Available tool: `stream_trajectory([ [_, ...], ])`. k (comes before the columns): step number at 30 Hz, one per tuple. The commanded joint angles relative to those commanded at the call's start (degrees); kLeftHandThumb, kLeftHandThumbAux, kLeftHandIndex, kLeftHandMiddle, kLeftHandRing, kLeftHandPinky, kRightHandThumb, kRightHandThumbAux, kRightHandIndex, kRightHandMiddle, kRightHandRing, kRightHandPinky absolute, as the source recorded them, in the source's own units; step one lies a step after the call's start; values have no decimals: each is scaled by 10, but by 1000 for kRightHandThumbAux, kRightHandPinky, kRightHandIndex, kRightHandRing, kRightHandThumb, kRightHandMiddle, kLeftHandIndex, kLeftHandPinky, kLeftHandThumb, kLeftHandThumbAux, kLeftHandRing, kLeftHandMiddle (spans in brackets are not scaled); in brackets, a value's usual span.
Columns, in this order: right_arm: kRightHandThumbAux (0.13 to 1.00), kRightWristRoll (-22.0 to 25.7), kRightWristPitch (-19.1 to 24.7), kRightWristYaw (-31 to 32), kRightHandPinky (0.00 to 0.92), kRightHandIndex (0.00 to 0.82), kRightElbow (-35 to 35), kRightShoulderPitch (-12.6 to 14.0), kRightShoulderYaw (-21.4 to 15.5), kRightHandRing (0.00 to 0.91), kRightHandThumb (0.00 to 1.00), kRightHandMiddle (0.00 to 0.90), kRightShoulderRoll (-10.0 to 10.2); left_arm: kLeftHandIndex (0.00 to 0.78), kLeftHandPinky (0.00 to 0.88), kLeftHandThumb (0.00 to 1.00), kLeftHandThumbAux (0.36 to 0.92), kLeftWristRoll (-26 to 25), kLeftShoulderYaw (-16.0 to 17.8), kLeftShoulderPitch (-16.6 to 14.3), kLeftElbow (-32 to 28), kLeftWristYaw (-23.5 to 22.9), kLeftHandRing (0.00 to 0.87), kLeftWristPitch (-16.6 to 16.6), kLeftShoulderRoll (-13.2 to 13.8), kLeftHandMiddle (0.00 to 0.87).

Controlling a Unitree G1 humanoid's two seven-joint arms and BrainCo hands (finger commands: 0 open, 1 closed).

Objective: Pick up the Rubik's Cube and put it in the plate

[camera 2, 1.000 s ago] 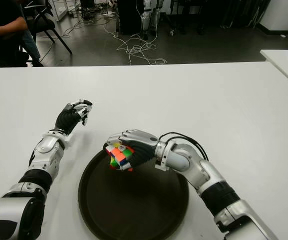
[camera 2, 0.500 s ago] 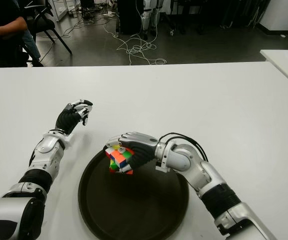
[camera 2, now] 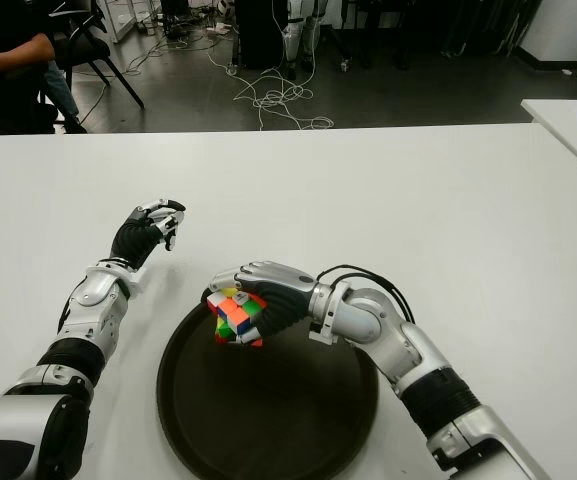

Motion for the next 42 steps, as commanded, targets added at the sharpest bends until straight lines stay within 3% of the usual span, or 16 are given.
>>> stream_trajectory([
  [1, 750, 0, -1, 0, 110, 299, 1, 0, 0, 129, 558, 151, 0, 432, 760, 683, 719, 0, 0, 0, 0, 0, 759, 0, 0, 743],
  [3, 771, 2, -2, 3, 77, 209, 1, 0, 0, 98, 424, 122, 0, 432, 760, 683, 719, 0, 0, 0, -1, 0, 759, -2, 0, 743],
  [5, 733, 4, -4, 8, 31, 102, 2, 0, 2, 40, 267, 65, -1, 432, 757, 683, 719, -1, 0, 1, -1, 0, 758, -4, -1, 742],
  [11, 615, -4, -4, 13, 3, 12, 6, -3, 7, 4, 102, 8, -5, 432, 759, 683, 719, -4, 2, 2, -3, -2, 759, -6, -2, 742],
  [24, 459, -13, -3, 27, 0, 0, 8, -10, 13, 0, 3, 0, -14, 432, 759, 683, 719, 0, 1, 3, -3, 4, 759, -9, -2, 742],
  [42, 406, -24, -8, 27, 0, 0, 20, -16, 11, 0, 0, 0, -14, 432, 754, 683, 718, -1, 0, 3, -3, -2, 756, -13, 1, 739],
])
